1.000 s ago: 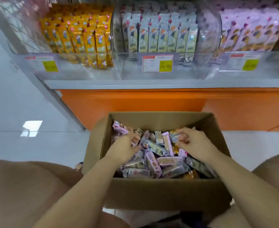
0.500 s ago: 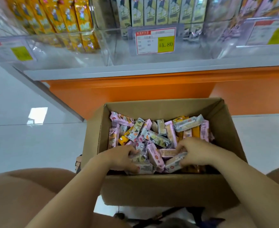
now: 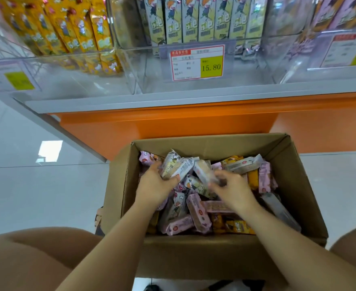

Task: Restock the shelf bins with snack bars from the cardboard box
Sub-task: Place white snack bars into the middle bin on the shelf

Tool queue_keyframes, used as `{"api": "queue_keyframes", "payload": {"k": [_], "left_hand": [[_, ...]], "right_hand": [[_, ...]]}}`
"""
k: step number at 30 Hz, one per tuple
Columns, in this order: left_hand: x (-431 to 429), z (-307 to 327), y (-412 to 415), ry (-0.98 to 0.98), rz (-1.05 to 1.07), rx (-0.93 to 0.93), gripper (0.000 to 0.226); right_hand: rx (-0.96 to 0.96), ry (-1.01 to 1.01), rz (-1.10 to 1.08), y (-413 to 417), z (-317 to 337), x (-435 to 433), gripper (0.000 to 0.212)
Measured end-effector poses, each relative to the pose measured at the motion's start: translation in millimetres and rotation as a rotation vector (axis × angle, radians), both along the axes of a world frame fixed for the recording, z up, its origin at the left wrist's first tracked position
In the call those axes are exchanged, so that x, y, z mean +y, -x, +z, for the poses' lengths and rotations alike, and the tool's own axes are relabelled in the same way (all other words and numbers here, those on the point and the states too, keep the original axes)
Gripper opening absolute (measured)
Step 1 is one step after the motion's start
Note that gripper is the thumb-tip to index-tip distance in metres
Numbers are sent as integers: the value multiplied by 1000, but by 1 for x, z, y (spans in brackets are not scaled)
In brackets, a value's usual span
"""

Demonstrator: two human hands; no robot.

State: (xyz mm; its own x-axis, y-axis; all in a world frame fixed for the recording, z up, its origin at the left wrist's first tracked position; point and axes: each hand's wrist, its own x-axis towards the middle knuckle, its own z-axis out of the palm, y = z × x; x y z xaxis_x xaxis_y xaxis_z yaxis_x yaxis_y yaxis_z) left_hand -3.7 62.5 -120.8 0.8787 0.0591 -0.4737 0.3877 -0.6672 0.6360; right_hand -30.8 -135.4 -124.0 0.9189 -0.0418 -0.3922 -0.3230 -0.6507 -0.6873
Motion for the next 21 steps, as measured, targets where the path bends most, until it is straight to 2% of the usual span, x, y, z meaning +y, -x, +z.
{"api": "queue_keyframes", "payload": {"k": [5,11,21], "left_hand": [[-12,-25,-1,13,10,28,74],[-10,-30,0,62,13,30,77],[-10,-28,11,134,2,37,75]], "right_hand": [[51,-22,132,0,-22,10,68],[35,-20,247,-10,-36,14,80],[-1,-62,201,-18,-40,10,71]]}}
